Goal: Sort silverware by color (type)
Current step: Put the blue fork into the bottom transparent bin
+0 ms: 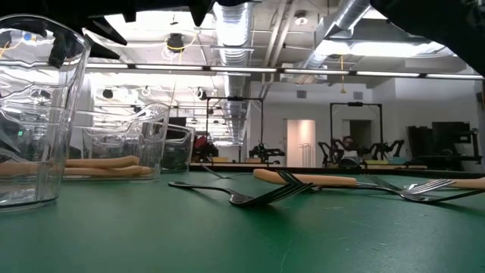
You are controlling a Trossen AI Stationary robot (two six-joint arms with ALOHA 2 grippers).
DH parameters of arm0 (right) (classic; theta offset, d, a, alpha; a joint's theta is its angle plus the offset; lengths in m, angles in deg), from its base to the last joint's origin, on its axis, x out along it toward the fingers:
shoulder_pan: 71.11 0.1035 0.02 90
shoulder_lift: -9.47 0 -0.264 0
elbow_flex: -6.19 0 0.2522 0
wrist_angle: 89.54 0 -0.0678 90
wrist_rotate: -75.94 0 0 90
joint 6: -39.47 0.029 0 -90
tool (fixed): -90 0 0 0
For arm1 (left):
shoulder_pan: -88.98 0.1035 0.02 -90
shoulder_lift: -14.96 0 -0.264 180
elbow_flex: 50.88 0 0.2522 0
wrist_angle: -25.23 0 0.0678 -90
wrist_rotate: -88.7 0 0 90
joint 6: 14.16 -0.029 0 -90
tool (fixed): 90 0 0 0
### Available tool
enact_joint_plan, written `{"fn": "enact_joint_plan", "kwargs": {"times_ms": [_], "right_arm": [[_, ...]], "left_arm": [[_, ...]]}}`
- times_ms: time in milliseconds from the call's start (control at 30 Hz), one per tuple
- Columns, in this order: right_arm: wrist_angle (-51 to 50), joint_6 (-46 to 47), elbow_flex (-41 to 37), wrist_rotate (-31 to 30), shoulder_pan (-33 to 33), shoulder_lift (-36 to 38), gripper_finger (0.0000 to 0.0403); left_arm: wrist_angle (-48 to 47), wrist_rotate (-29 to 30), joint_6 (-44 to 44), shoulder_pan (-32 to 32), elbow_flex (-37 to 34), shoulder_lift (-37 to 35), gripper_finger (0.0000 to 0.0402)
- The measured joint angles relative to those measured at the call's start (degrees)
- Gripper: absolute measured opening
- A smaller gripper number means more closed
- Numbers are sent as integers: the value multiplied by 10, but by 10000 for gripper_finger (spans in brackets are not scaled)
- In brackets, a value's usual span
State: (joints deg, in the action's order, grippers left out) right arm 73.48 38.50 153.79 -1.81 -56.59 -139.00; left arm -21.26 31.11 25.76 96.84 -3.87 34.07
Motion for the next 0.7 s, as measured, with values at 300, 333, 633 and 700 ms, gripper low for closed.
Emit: {"fn": "enact_joint_plan", "kwargs": {"times_ms": [300, 333, 633, 700], "right_arm": [[-5, -23, 0, 14, 1, 0, 13], [-8, -23, 0, 14, 1, 0, 13], [-15, -40, -1, 26, 9, -18, 13], [-16, -52, -1, 26, 12, -19, 13]], "left_arm": [[0, 14, -4, 0, 0, 0, 172], [0, 16, -5, 0, 0, 0, 172], [0, 13, -2, 0, 0, 0, 172], [0, 13, -2, 0, 0, 0, 172]]}}
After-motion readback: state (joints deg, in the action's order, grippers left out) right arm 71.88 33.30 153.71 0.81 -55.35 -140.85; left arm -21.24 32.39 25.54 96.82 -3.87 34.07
